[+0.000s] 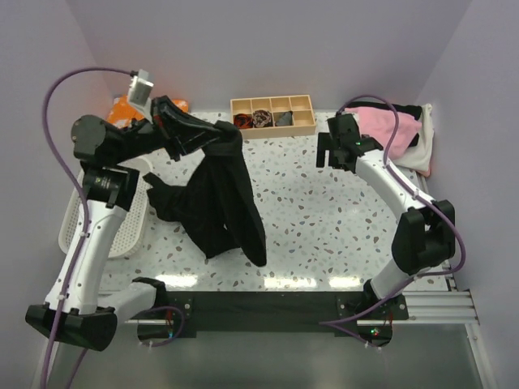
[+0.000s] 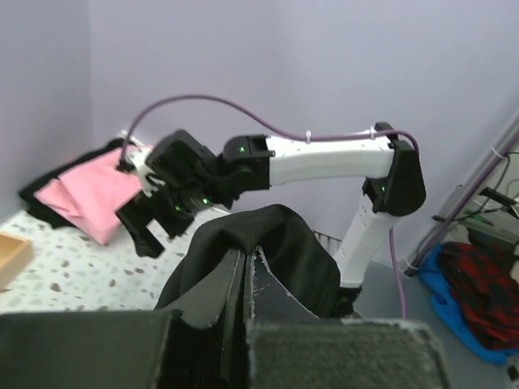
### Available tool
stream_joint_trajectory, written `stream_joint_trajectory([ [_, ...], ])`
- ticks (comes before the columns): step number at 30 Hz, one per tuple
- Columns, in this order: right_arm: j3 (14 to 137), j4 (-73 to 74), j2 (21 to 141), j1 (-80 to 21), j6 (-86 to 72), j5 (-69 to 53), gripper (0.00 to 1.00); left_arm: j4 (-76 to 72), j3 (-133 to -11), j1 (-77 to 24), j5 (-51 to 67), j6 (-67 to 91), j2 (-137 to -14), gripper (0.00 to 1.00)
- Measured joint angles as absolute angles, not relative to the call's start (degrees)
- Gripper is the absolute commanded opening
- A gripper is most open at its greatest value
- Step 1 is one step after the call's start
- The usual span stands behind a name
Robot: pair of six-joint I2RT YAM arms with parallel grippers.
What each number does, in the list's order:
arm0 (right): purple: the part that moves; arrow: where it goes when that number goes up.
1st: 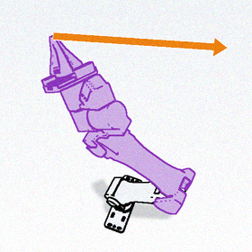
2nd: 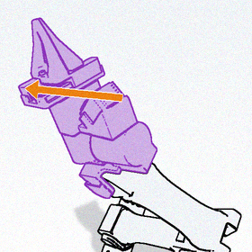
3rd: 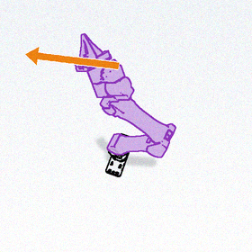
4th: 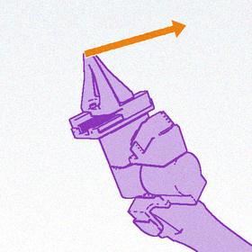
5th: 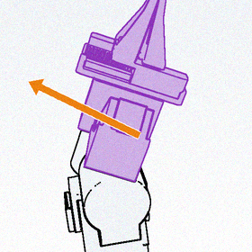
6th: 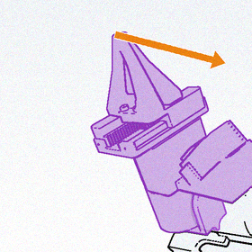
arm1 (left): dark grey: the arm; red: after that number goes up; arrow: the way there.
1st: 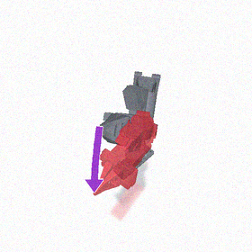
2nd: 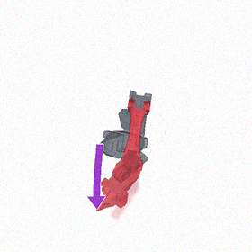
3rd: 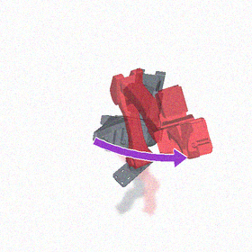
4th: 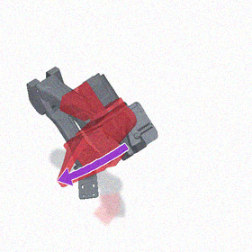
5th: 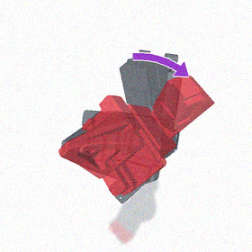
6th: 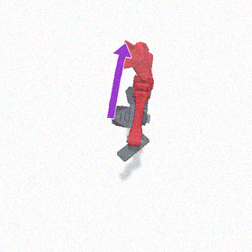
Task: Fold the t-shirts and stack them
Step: Move the tshirt to the center of the board
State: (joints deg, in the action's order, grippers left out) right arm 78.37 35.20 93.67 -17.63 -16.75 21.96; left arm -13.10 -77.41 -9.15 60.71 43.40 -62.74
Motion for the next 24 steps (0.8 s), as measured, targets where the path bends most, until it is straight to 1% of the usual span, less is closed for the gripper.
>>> stream_joint_trajectory([
  [1,78.2,35.2,93.2,-17.6,-16.9,22.1,0.99,-13.0,-76.3,-10.8,60.6,42.5,-63.1,0.05],
  [2,77.9,35.1,92.5,-17.6,-17.1,22.5,0.99,-13.1,-74.5,-12.7,60.1,41.5,-63.6,0.19],
  [3,77.6,35.1,91.8,-17.6,-17.2,22.9,0.99,-13.0,-71.6,-14.6,58.8,39.9,-64.1,0.23],
  [5,77.1,35.1,90.4,-17.6,-17.4,23.1,0.99,-12.1,-67.7,-18.0,55.9,37.4,-65.7,0.15],
  [6,77.1,35.1,89.8,-17.6,-17.6,23.1,0.99,-10.9,-65.9,-19.6,53.4,36.0,-67.3,0.19],
  [7,77.1,35.0,89.3,-17.6,-17.6,23.1,0.99,-9.6,-64.8,-21.5,50.3,34.4,-69.3,0.25],
  [8,77.1,34.9,89.0,-17.6,-17.7,23.1,0.99,-8.4,-64.3,-23.1,47.7,32.8,-71.2,0.34],
  [13,77.1,35.0,88.8,-17.6,-18.2,22.6,0.99,-1.8,-65.3,-31.1,32.7,25.6,-87.1,0.47],
  [14,77.1,35.1,88.8,-17.6,-18.4,22.5,0.99,-0.6,-65.3,-32.1,29.6,25.1,-89.6,0.55],
  [15,77.1,35.3,88.8,-17.6,-18.5,22.3,0.99,1.1,-65.2,-32.8,26.2,24.8,-91.4,0.57],
  [16,77.1,35.4,88.8,-17.6,-18.5,21.8,0.99,2.2,-64.7,-33.2,22.4,24.5,-92.0,0.61],
  [17,77.1,35.6,88.8,-17.6,-18.5,21.2,0.99,3.1,-63.9,-33.4,18.9,24.6,-91.9,0.68],
  [19,77.1,35.6,88.8,-17.6,-18.3,18.9,0.98,5.2,-62.8,-33.4,9.8,24.9,-90.2,0.72],
  [20,77.1,35.7,88.8,-17.6,-18.2,17.2,0.97,6.3,-62.6,-33.3,5.4,25.1,-88.9,0.74],
  [22,77.1,36.1,88.8,-17.6,-17.9,12.1,0.96,8.8,-62.4,-32.9,-3.5,25.6,-85.8,0.78],
  [24,77.1,36.2,88.9,-17.6,-17.7,6.0,0.96,11.2,-62.2,-32.3,-11.0,26.3,-82.3,0.78],
])
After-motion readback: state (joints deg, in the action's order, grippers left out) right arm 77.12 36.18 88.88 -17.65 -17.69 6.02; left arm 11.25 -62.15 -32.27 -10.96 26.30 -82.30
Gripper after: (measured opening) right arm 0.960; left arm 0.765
